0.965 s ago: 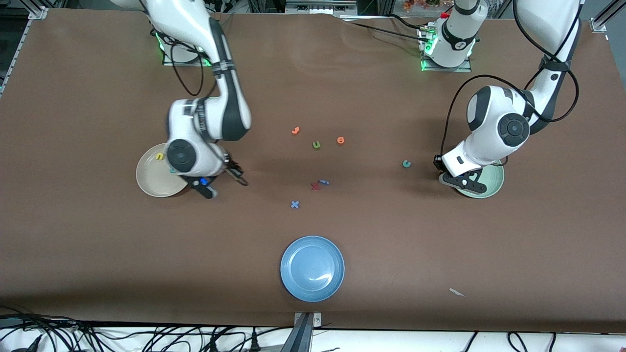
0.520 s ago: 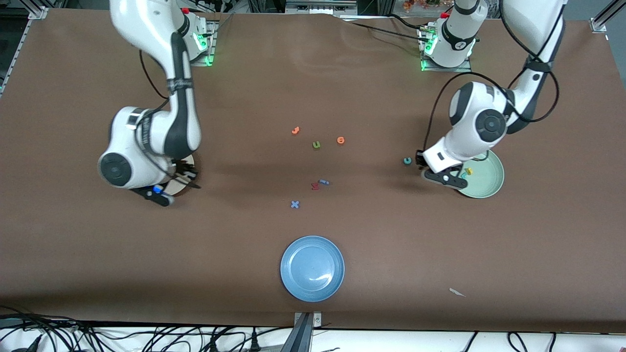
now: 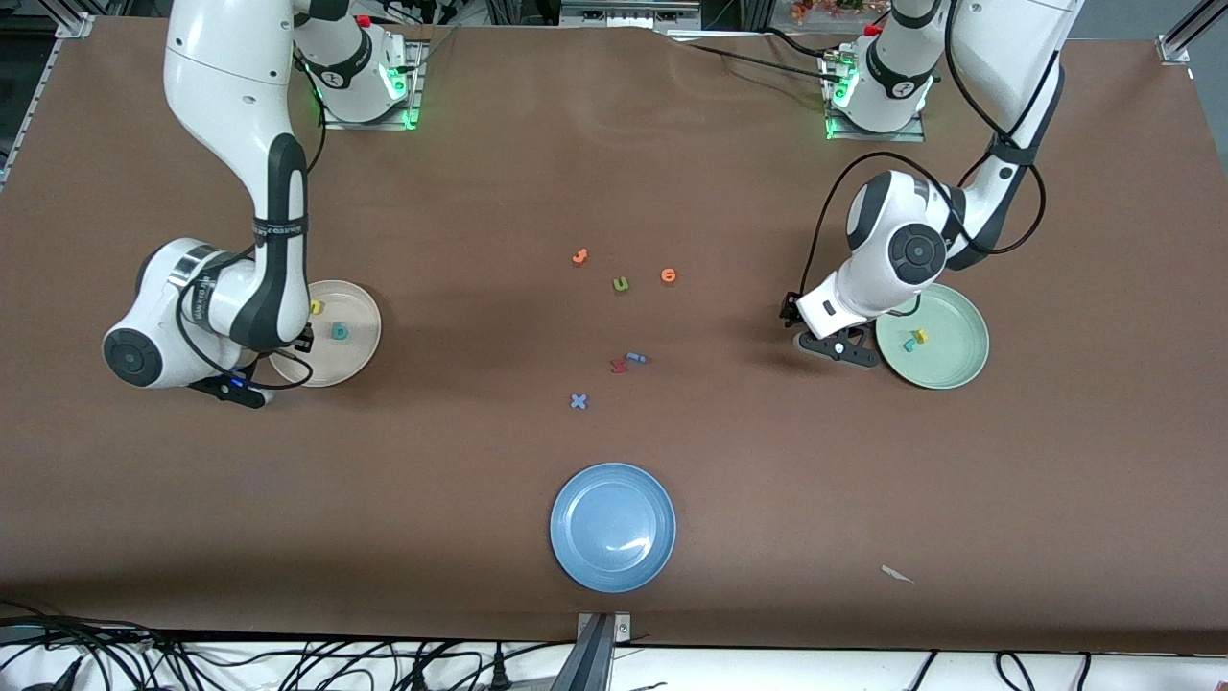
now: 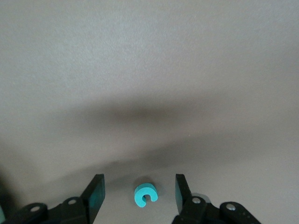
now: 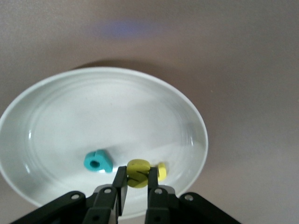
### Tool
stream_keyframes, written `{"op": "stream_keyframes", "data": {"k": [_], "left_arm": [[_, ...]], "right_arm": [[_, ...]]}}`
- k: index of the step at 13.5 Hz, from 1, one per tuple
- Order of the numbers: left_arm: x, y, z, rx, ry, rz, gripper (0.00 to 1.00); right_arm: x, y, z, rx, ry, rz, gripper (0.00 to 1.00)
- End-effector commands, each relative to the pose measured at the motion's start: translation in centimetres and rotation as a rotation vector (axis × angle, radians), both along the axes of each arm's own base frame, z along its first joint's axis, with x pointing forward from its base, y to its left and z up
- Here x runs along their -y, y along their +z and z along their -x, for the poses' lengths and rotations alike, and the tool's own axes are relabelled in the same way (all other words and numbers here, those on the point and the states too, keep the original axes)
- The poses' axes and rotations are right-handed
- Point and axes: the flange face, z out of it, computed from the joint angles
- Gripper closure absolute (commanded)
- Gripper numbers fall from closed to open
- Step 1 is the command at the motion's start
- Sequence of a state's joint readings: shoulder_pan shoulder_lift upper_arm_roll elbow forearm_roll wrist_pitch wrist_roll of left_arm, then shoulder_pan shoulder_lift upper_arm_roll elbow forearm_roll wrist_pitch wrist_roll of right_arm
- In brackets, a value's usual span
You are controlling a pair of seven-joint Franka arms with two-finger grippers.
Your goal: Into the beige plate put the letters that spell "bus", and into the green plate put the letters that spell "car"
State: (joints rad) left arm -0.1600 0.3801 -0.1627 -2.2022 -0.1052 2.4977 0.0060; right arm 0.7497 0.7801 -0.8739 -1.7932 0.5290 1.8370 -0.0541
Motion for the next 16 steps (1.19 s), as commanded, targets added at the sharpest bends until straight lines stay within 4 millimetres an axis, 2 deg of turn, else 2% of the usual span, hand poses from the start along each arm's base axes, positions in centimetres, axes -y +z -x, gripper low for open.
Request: {"op": "stream_keyframes", "data": {"k": [1,2,3,4,5,7,10,13,14,16], "left_arm": [[-0.1,-0.9,1.0,-0.012,0.004,0.0,0.31],[-0.2,-1.3,1.5,-0.023,0.005,-0.004,0.3],[-0.3,-1.5,1.7,-0.028,0.003,-0.005,0.3],[-0.3,-1.8,2.1,-0.038,0.003,-0.009,0.3],[-0.2,-2.0,2.4,-0.043,0.001,-0.011,0.3],[-0.4,-2.4,2.9,-0.056,0.018,-0.017,0.3],[-0.1,-2.6,3.0,-0.054,0.022,-0.018,0.31],[0.2,-3.4,3.1,-0.042,0.021,-0.014,0.33],[0.5,-3.3,3.1,-0.041,0.017,-0.014,0.36],[0.5,-3.4,3.1,-0.041,0.017,-0.014,0.41]], "right_arm": [[-0.3,-0.6,-0.1,0.016,0.069,0.0,0.8],[0.3,-0.6,-0.2,0.02,0.067,-0.001,0.66],[0.3,-0.3,-0.4,0.025,0.066,-0.004,0.19],[0.5,0.2,-0.6,0.033,0.062,-0.008,0.0],[0.2,1.3,-1.3,0.051,0.071,-0.013,0.0],[0.2,5.8,-2.7,0.055,0.065,-0.023,0.0],[-0.3,15.7,-4.7,0.024,0.066,-0.04,0.0],[-1.3,23.5,-5.3,0.049,0.083,-0.026,0.0],[-1.8,25.4,-5.6,0.076,0.097,-0.014,0.0],[-1.4,26.8,-6.1,0.129,0.086,-0.05,0.0]]}}
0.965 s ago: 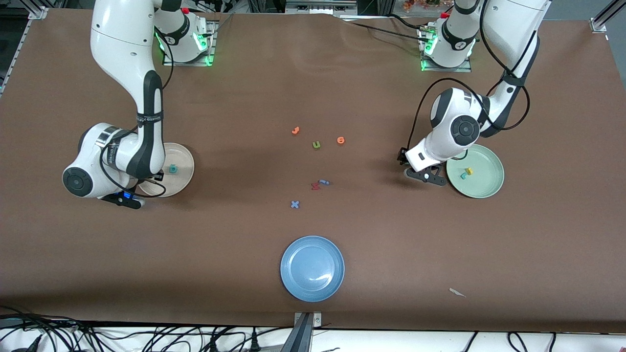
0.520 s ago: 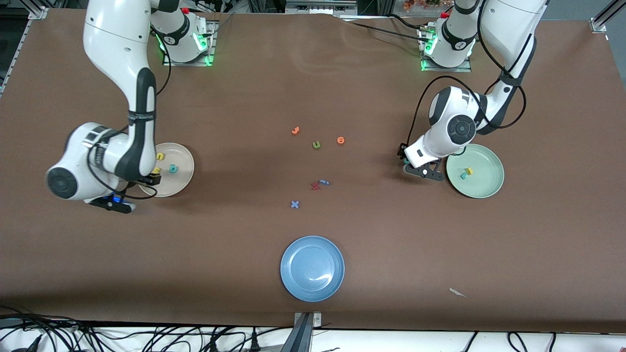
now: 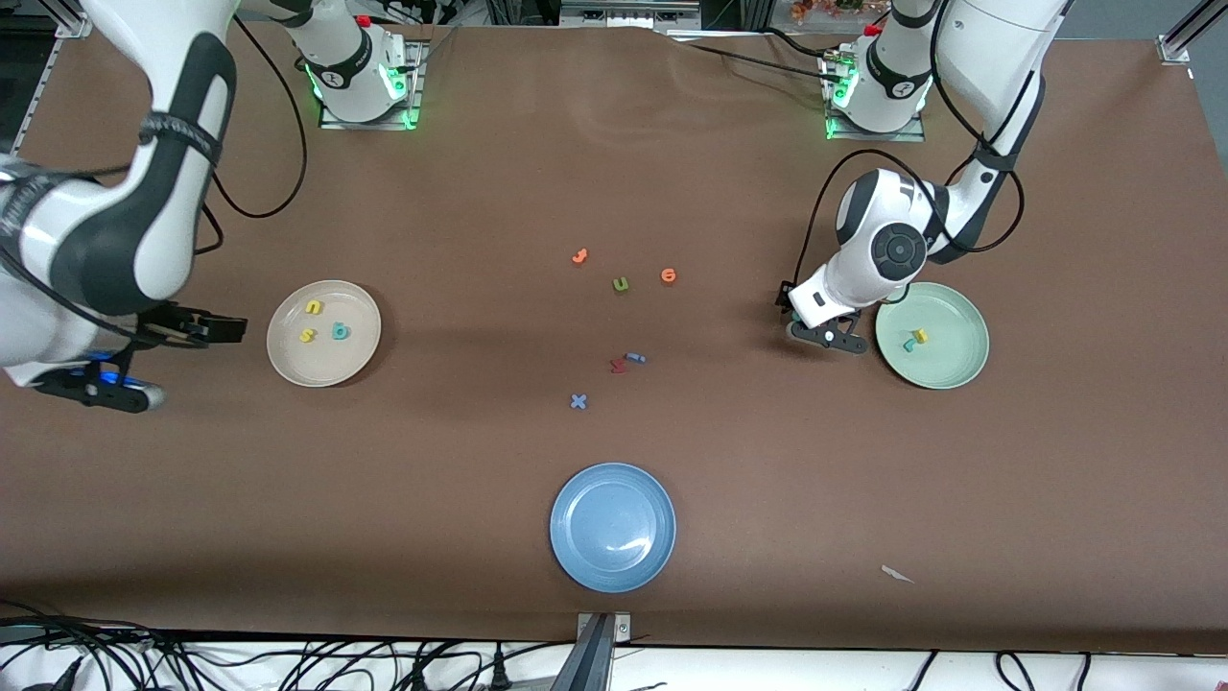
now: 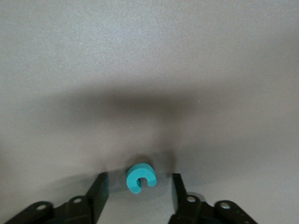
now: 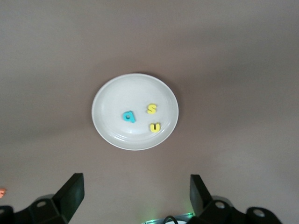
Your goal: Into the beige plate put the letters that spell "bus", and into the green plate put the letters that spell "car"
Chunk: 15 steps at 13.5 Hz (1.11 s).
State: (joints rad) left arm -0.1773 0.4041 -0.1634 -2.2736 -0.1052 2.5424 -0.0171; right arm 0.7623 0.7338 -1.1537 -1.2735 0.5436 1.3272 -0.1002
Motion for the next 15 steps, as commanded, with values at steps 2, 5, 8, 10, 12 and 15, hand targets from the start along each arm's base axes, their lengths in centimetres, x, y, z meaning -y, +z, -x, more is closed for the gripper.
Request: {"op": "stream_keyframes", "data": {"k": [2,5,8,10,12,15], "left_arm": [[0.3,-0.3,0.2,0.005,0.011,0.004,0.45],[0.4,-0.2,0.3,0.005,0.008,0.003,0.6],[0.4,-0.3,0.3,0.004,0.005,0.003,0.74],[0.4,-0.2,0.3,0.005,0.008,0.003,0.84],[0.5,0.0,0.2,0.009,0.004,0.004,0.9],[-0.4,3.2,-0.6,0.02,-0.024,-0.008,0.97]], "right_arm": [[1.2,2.2,-0.8,0.075,-0.03,-0.079,0.0],[1.0,3.2,-0.9,0.095,-0.022,-0.08,0.0],[0.4,4.5,-2.0,0.116,0.012,-0.076,0.0],[0.7,4.2,-2.4,0.092,0.026,-0.092,0.0],[1.0,4.7,-3.2,0.093,0.047,-0.098,0.0],[0.6,4.2,-3.7,0.067,0.093,-0.088,0.0]]}}
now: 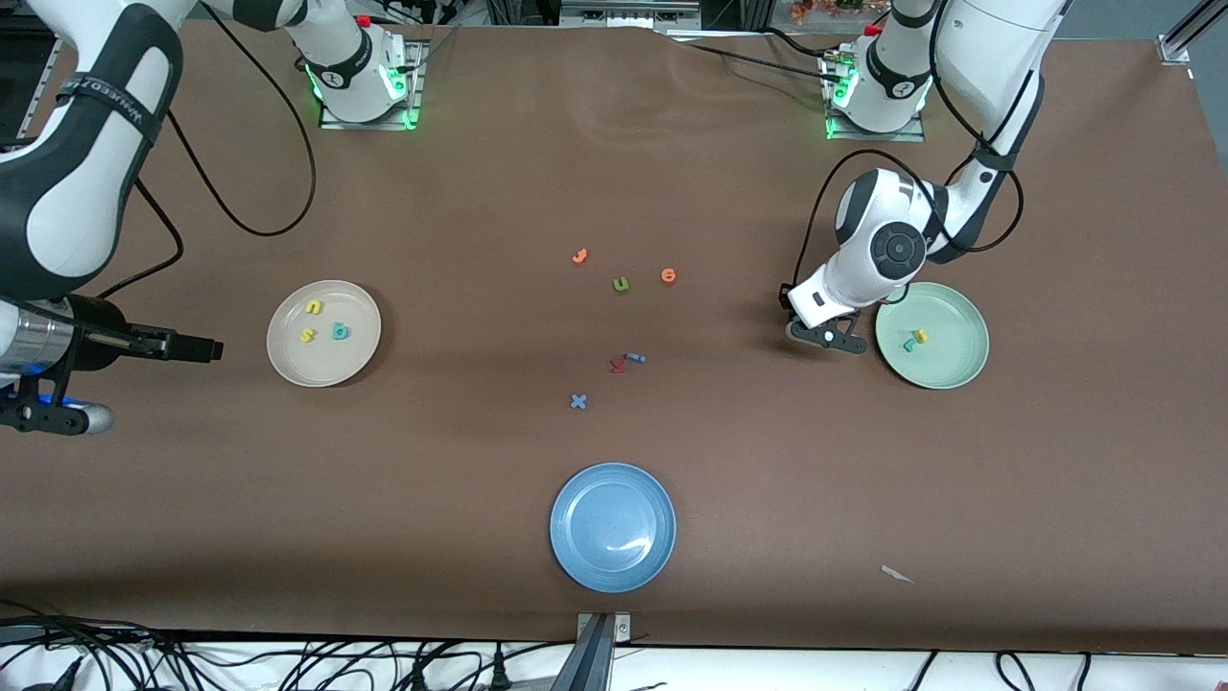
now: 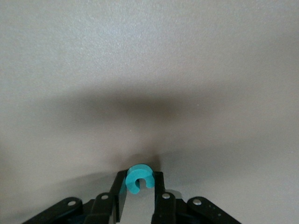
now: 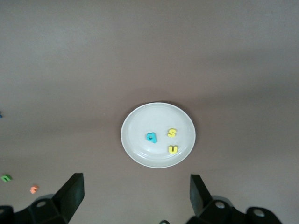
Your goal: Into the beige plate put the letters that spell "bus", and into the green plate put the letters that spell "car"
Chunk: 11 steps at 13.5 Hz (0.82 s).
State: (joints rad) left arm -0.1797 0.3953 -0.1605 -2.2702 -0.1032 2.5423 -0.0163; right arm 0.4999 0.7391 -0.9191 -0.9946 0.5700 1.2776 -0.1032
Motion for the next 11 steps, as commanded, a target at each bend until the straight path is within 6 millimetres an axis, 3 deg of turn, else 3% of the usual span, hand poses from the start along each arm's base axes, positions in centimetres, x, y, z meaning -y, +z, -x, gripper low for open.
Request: {"op": "stream_keyframes", "data": {"k": [1,3,6,7,9,11], "left_arm": [[-1.9,4.4,-1.1,0.025,-0.044,-0.038,0.97],[-4.6,7.1,-2.2,0.073,-0.063,-0.086,0.97],[-9.0,8.7,-2.9,0.072,-0.077,-0.107,0.95],[-10.8,8.7,-3.2,0.069,-0.095,-0.103,0.92],[-14.3,8.0,-3.3,0.055,-0.118,-0.101,0.89],[-16.2,7.1,-3.4,0.047,-0.112,-0.103,0.87]], "right_arm": [[0.3,0.8,-0.2,-0.019,0.025,0.006,0.0],[0.5,0.8,-0.1,-0.029,0.055,0.002,0.0],[-1.2,2.2,0.2,-0.009,0.127,0.08,0.0],[-1.5,3.0,0.4,0.015,0.131,0.092,0.0],[-0.7,2.4,0.9,0.025,0.122,0.082,0.0],[0.4,1.7,2.6,0.086,0.11,0.065,0.0]]}}
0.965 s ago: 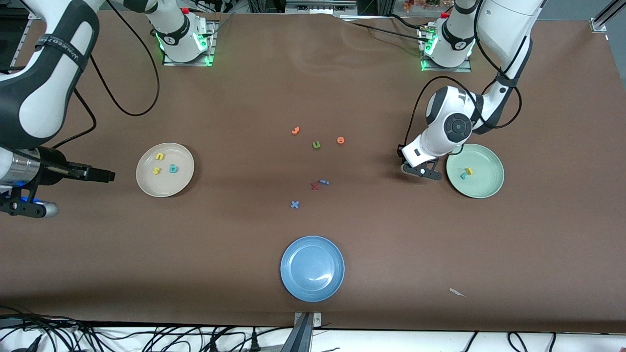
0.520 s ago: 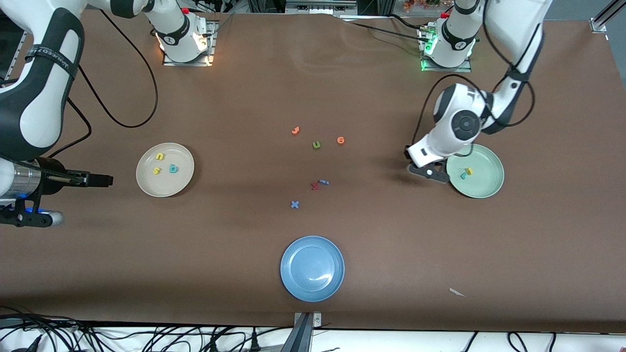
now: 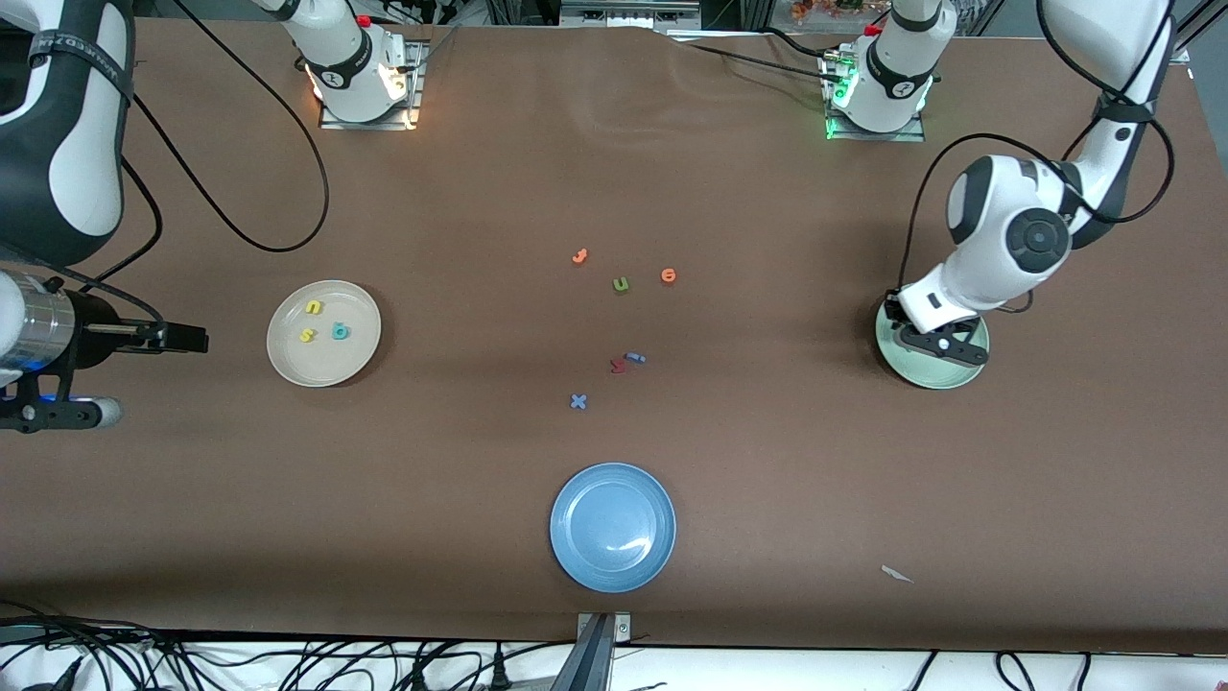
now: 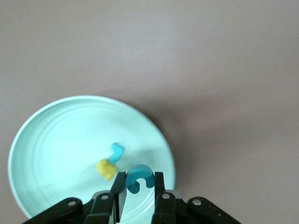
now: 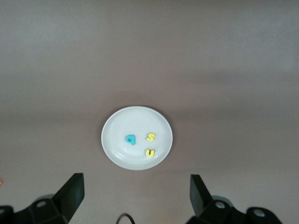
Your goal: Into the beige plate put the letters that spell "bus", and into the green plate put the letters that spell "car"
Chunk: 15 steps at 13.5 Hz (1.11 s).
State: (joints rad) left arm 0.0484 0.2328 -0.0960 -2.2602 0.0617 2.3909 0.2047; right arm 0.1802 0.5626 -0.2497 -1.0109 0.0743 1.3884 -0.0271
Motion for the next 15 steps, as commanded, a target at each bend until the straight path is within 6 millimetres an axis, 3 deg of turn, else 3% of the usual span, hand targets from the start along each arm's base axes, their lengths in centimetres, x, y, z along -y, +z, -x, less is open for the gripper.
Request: {"op": "stream_keyframes", "data": {"k": [1,3,5,6,8,9,12,15], "left_arm": [[-2.0,-0.7,0.2,-0.011,-0.037,-0.013,0.87],[-2.4,-1.1,0.2,-0.018,-0.032,-0.014,0.86],[-2.4,-1.2,0.2,-0.015,-0.032,-0.014,0.79],[-2.4,-1.3,0.2,-0.016,-0.032,-0.013,0.65],[-3.6,-1.2,0.0,-0.001,-0.054,-0.047,0.0],[-5.2,-1.1,-0.2,0.018,-0.043,-0.062,0.0],[-5.4,-0.8,-0.1,0.022,-0.022,-0.066,0.0],[-5.4,2.4,0.1,0.033,-0.021,-0.073,0.0]], "right_arm": [[1.3,-1.1,3.4,0.074,-0.012,-0.034,0.0],[1.7,-1.7,4.6,0.114,-0.01,-0.044,0.0],[0.9,-1.9,4.4,0.113,-0.004,-0.045,0.0],[0.8,-2.1,4.2,0.112,-0.005,-0.047,0.0],[0.8,-2.1,4.2,0.11,-0.004,-0.043,0.0],[0.9,-2.1,4.3,0.107,-0.004,-0.042,0.0],[0.9,-2.1,4.3,0.107,-0.004,-0.042,0.0],[1.0,-2.2,4.3,0.105,-0.003,-0.04,0.0]]}}
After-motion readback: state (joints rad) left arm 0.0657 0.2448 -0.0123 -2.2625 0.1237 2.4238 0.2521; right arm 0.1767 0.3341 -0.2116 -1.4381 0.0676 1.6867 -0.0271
